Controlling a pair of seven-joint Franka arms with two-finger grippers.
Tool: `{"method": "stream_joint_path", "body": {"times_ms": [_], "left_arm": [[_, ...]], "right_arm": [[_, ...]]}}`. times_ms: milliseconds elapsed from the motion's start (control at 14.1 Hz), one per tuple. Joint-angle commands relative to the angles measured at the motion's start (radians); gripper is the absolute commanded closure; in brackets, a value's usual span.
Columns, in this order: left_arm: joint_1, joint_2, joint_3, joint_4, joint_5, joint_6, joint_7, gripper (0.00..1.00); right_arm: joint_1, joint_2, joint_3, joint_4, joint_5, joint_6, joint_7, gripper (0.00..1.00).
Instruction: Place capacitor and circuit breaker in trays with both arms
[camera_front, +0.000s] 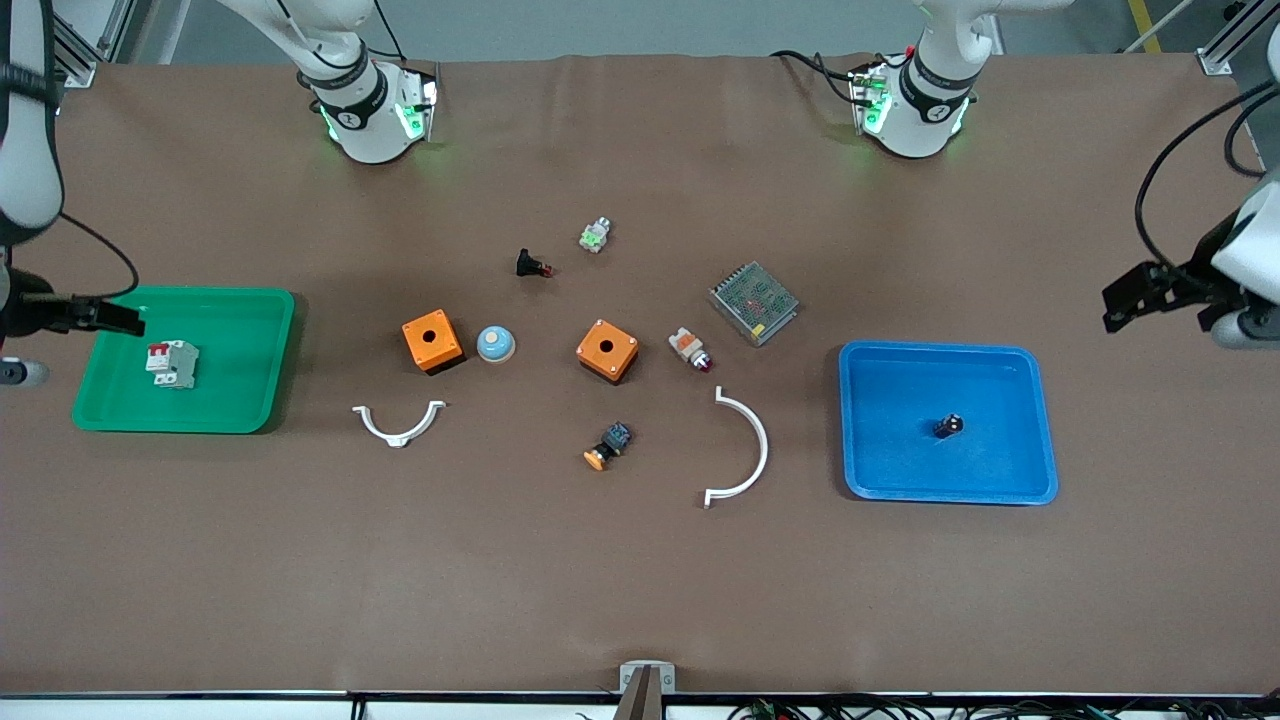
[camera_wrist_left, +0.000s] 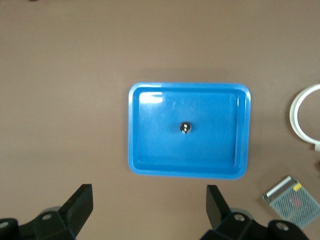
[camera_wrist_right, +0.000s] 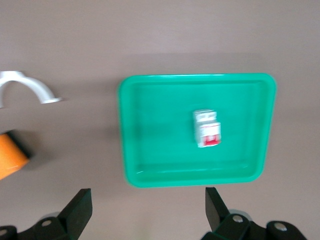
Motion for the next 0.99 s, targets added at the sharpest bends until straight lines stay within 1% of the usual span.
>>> {"method": "stream_joint_path", "body": {"times_ms": [0,71,142,212,283,354,425,566,637,779,920], "left_arm": [[0.028,-0.025,-0.052,0.004,0.009,-0.088,0.017,0.0],[0.061,-0.038,-0.093,0.002,0.007,-0.096,0.018,0.0],[0.075,-0.058,-0.117,-0.004,0.006,-0.097,0.02,0.0],[0.078,-0.065,-0.121,-0.008,-0.003,-0.099,0.018,0.0],[0.075,-0.07,-0.122,-0.01,-0.013,-0.109,0.018,0.0],[0.071,-0.073,-0.118,-0.009,-0.022,-0.126,0.014,0.0],[0.068,-0.091,-0.115,-0.012,-0.032,-0.129,0.014,0.0],[0.06,-0.11,-0.117,-0.016,-0.04,-0.154,0.009,0.0],[0.056,-0.121,-0.114,-0.019,-0.048,-0.157,0.002,0.0],[0.045,-0.128,-0.109,-0.019,-0.06,-0.162,-0.017,0.0],[0.001,-0.137,-0.074,-0.018,-0.06,-0.181,-0.09,0.0]], "right_arm": [[0.016,-0.082,-0.003,-0.026,0.091,-0.037,0.009,0.0],[0.054,-0.11,-0.004,-0.026,0.102,-0.044,0.016,0.0],[0.08,-0.132,-0.004,-0.026,0.104,-0.05,0.053,0.0],[0.114,-0.148,-0.003,-0.025,0.104,-0.072,0.121,0.0],[0.154,-0.162,-0.004,-0.017,0.102,-0.09,0.178,0.0],[0.171,-0.169,-0.004,0.002,0.102,-0.113,0.202,0.0],[0.174,-0.169,-0.004,0.039,0.102,-0.145,0.202,0.0],[0.174,-0.159,-0.007,0.148,0.102,-0.225,0.2,0.0],[0.174,-0.158,-0.007,0.194,0.102,-0.244,0.2,0.0],[0.174,-0.158,-0.007,0.246,0.095,-0.248,0.202,0.0],[0.171,-0.158,-0.009,0.257,0.093,-0.25,0.194,0.0]]}}
